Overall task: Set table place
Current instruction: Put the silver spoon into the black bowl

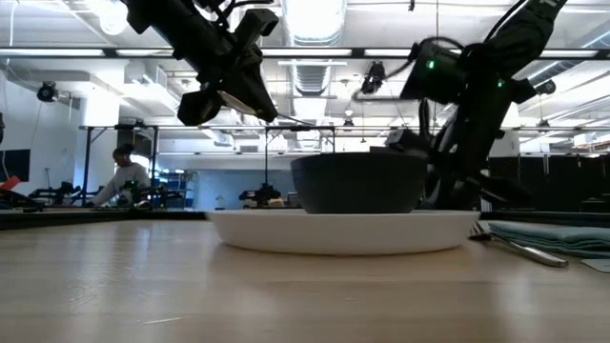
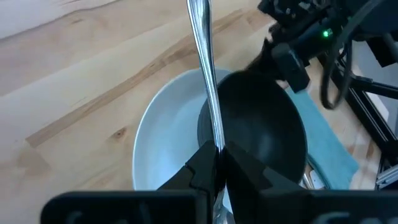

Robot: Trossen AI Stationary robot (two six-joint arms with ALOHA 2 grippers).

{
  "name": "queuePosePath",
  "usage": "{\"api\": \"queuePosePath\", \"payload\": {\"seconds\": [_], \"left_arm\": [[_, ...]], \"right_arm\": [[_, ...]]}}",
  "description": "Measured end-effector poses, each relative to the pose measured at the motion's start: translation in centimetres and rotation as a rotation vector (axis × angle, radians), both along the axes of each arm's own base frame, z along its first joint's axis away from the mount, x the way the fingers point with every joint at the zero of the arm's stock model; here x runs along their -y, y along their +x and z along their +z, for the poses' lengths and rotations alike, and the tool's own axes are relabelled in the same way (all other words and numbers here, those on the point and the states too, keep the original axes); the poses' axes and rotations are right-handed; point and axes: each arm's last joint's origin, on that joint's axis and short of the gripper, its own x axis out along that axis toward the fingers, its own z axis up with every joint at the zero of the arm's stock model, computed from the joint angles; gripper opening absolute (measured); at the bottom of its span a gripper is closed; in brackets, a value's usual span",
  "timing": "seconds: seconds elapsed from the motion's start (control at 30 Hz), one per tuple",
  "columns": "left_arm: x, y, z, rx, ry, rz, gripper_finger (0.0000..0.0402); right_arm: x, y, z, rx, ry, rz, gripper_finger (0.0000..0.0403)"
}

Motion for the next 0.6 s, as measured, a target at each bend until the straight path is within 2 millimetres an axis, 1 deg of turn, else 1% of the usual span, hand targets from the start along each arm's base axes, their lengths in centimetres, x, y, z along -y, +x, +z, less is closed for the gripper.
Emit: {"api": "queuePosePath", "payload": {"seconds": [0.13, 0.23, 0.37, 0.5, 0.6], "left_arm": [[0.0, 0.0, 0.0, 0.0, 0.007, 0.008, 0.0012], [-0.1, -0.1, -0.1, -0.006, 0.015, 0.016, 0.0012], [-0.1, -0.1, -0.3, -0.01, 0.02, 0.023, 0.0012], [-0.2, -0.5, -0.8, -0.071, 0.055, 0.062, 0.0012], [-0.3, -0.9, -1.4, -0.114, 0.093, 0.085, 0.0012]], "right_arm": [[-0.9, 0.4, 0.7, 0.039, 0.043, 0.064, 0.0009], [-1.5, 0.3, 0.4, 0.023, 0.054, 0.082, 0.0009], [-2.9, 0.2, 0.4, 0.016, 0.078, 0.11, 0.0009], [-4.1, 0.3, 0.7, 0.04, 0.079, 0.145, 0.0009], [-4.9, 0.1, 1.2, 0.059, 0.045, 0.124, 0.0009]]}}
